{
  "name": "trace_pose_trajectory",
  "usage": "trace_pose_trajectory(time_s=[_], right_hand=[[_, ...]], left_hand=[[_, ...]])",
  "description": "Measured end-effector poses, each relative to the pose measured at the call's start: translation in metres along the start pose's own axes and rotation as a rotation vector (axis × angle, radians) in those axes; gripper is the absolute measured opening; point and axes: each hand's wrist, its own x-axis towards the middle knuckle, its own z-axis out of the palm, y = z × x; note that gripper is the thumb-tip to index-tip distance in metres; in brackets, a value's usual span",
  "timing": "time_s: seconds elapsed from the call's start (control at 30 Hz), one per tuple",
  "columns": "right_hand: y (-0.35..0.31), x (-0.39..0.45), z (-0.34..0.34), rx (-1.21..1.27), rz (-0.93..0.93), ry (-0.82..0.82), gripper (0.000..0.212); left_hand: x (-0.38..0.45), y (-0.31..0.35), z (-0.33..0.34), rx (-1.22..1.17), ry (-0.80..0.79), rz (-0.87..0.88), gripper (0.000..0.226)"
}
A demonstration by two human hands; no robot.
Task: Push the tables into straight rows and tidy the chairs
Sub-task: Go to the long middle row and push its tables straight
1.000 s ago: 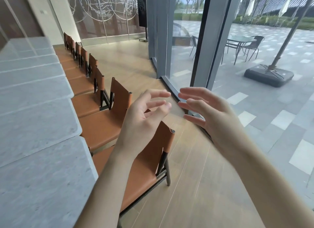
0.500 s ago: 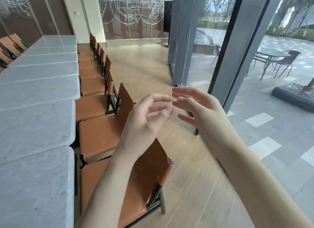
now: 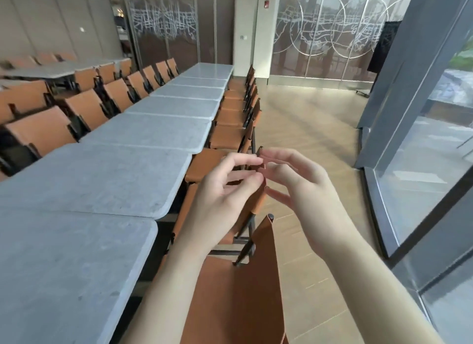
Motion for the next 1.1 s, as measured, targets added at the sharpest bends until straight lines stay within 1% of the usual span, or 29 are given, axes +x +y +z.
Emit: trace_pose_trajectory(time_s=[0.1, 0.2, 0.47, 0.57, 0.7, 0.77, 0.87, 1.1], right_hand=[[0.011, 0.024, -0.014, 0.013, -0.005, -0.054, 0.025], [0.022, 0.048, -0.038, 0.026, -0.013, -0.085, 0.023], [0.039, 0.125, -0.136, 0.073, -0.017, -0.156, 0.024], [0.042, 0.155, -0.173, 0.084, -0.011, -0.178, 0.024], [0.044, 0.189, -0.213, 0.101, -0.044, -0.241, 0.023], [0.047, 0.204, -0.227, 0.12, -0.044, -0.256, 0.023], [0.05, 0.218, -0.239, 0.155, -0.029, -0.311, 0.022], [0.062, 0.257, -0.242, 0.164, -0.009, -0.413, 0.022]], left_hand=[[0.016, -0.007, 0.012, 0.031, 0.072, -0.014, 0.016], [0.033, -0.015, 0.038, 0.041, 0.117, -0.032, 0.02], [0.099, -0.03, 0.138, 0.061, 0.229, -0.06, 0.021], [0.126, -0.027, 0.176, 0.057, 0.259, -0.049, 0.025], [0.156, -0.025, 0.215, 0.077, 0.333, -0.032, 0.02], [0.167, -0.026, 0.227, 0.087, 0.349, -0.059, 0.018], [0.179, -0.026, 0.239, 0.129, 0.41, -0.073, 0.022], [0.208, -0.036, 0.246, 0.159, 0.515, -0.121, 0.023]])
